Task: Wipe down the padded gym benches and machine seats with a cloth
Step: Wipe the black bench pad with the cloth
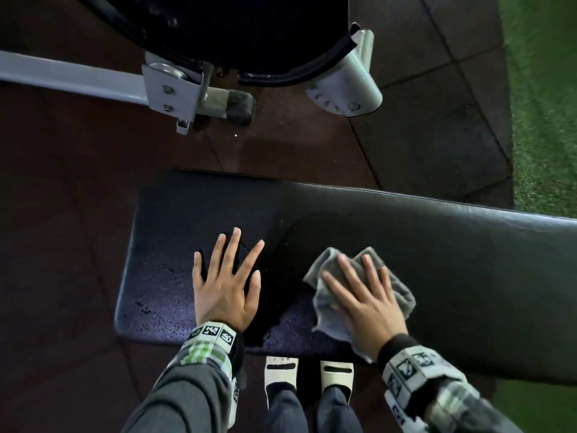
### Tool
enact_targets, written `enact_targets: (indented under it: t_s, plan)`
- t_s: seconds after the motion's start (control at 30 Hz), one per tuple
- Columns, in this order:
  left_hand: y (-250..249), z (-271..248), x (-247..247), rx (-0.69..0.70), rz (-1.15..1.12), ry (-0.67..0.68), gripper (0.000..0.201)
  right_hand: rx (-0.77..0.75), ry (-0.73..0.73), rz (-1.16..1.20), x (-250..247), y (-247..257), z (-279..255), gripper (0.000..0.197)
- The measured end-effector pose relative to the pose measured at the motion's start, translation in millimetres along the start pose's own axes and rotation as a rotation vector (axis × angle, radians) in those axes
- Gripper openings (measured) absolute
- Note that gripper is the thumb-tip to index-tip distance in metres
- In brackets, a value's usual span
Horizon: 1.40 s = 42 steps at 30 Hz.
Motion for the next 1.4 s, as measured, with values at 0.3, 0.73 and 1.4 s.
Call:
enact_targets:
  t_s: [0.3, 0.73, 1.4]
  plan:
    - [1.6, 1.6, 1.4, 0.003, -0.016, 0.011, 0.053, 0.072, 0.081, 0.012, -22.3, -3.0, 84.1, 0.110]
    - [2.2, 0.5, 0.4, 0.004, -0.031, 0.018, 0.053, -0.059, 0.104, 0.026, -6.8, 26.1, 46.1, 0.118]
    - [2.5, 2.8, -1.0, -0.016, -0.045, 0.103, 0.060, -0.094, -0.133, -0.016, -22.3, 4.1, 108.8, 0.051]
Point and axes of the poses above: each hand's wrist, its own z-axis towards the middle knuckle, its own x-axis out of the palm, y = z × x, the point moved 1 cm from there along z, towards the middle knuckle, and after that the axes turned 11 degrees about -x, right-handed, at the moved point
